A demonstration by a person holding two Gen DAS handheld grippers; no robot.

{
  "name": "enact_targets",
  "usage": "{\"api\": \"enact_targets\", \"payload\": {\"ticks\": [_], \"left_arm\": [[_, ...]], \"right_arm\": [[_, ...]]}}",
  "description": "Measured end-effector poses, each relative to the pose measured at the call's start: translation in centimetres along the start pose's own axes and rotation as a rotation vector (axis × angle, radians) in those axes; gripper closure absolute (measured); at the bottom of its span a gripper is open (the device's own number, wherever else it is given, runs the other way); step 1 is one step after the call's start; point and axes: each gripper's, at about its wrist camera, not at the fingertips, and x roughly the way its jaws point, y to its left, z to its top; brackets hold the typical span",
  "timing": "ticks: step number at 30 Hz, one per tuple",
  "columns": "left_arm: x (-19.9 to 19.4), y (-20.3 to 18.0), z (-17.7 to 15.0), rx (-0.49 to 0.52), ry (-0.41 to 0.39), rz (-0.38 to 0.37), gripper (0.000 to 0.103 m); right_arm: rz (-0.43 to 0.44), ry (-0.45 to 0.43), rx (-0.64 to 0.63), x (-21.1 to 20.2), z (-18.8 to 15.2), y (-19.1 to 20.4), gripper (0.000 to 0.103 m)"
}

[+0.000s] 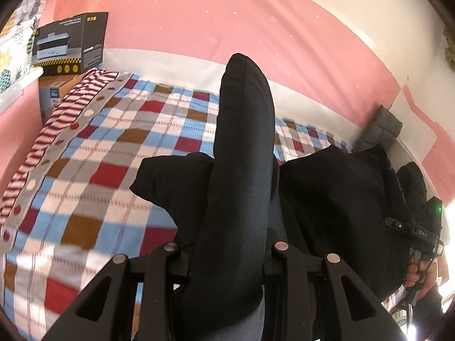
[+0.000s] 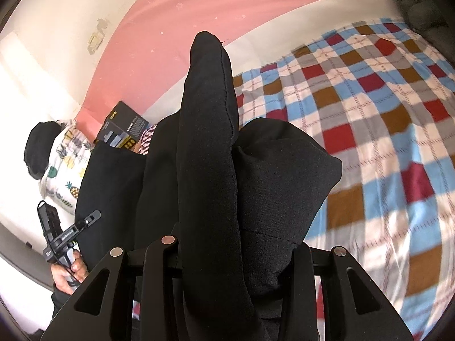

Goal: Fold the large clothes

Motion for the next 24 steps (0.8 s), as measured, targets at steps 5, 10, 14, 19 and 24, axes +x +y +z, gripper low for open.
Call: {"api": "enact_targets", "payload": {"ticks": [5, 10, 14, 19, 24], "left_arm": [[3.7, 2.1, 2.9, 0.005, -0.006, -0.004, 0.072], [8.1, 4.1, 5.1, 0.002, 0.014, 0.002, 0.072], [12.8, 6.3, 5.7, -0.020, 0.051, 0.032, 0.071], [17.5, 11.0, 4.3, -0.099, 0.119, 0.119, 0.068], [19.8, 12.9, 2.4, -0.087, 0.161, 0.156, 0.049]], "right_arm": [[0.015, 0.005, 0.022, 3.9, 2.4, -0.5, 0.067], [0.025, 0.017, 0.038, 8.3, 4.5, -1.6, 0.067], [0.010, 0.049, 0.063, 12.1, 5.7, -3.4, 0.065], [-0.050, 0.124, 0.182, 16.1, 5.3, -8.8, 0.056], [-0.015, 0.156, 0.274, 16.7, 3.9, -11.8, 0.037]]}}
